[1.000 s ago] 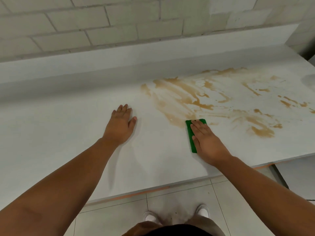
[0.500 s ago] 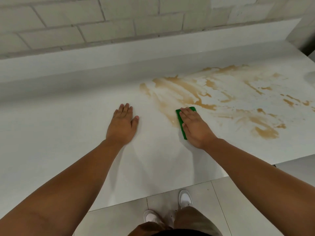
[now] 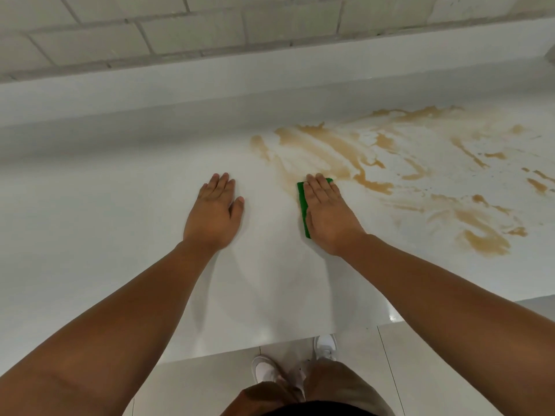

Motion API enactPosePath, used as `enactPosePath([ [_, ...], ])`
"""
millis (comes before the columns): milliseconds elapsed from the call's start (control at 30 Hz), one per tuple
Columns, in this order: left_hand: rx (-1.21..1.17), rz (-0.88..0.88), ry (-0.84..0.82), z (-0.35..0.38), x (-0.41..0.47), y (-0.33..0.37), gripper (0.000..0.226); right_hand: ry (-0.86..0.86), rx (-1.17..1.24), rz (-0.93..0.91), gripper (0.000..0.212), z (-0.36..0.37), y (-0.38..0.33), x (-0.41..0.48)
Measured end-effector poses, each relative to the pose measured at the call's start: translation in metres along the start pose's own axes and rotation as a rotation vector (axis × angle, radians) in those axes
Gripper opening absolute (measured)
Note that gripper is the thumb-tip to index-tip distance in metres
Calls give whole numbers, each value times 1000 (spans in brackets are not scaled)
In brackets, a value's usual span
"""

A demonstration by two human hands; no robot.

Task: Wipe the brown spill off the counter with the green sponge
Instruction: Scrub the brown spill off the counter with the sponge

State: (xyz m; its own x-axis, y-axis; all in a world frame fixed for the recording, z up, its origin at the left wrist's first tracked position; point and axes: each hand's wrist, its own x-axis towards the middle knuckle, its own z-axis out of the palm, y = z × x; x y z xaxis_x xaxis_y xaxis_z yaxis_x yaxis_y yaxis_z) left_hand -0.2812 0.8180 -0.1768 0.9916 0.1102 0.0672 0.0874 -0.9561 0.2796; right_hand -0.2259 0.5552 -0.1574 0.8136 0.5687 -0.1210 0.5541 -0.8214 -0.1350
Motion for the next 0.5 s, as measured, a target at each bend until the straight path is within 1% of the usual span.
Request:
enactPosePath([
  [67, -2, -4, 3, 0, -1, 0, 57, 7, 31, -120, 60, 2, 7, -8],
  [133, -1, -1, 6, -1, -1, 0, 59, 8, 37, -179, 63, 0, 21, -14],
  [200, -9, -1, 13, -1, -1, 0, 60, 47, 13, -154, 56, -3, 34, -15],
  [267, -14, -3, 19, -1, -1, 1, 61, 64, 11, -88, 49, -6, 38, -9],
  [400, -21, -1, 23, -2, -1, 2, 60, 47, 57, 15, 53, -7, 19, 0],
  [433, -26, -6, 22, -3, -1, 3, 60, 50, 61, 9, 54, -5, 15, -3],
  [500, -32, -6, 22, -3, -1, 3, 60, 30, 36, -76, 57, -1, 8, -13],
])
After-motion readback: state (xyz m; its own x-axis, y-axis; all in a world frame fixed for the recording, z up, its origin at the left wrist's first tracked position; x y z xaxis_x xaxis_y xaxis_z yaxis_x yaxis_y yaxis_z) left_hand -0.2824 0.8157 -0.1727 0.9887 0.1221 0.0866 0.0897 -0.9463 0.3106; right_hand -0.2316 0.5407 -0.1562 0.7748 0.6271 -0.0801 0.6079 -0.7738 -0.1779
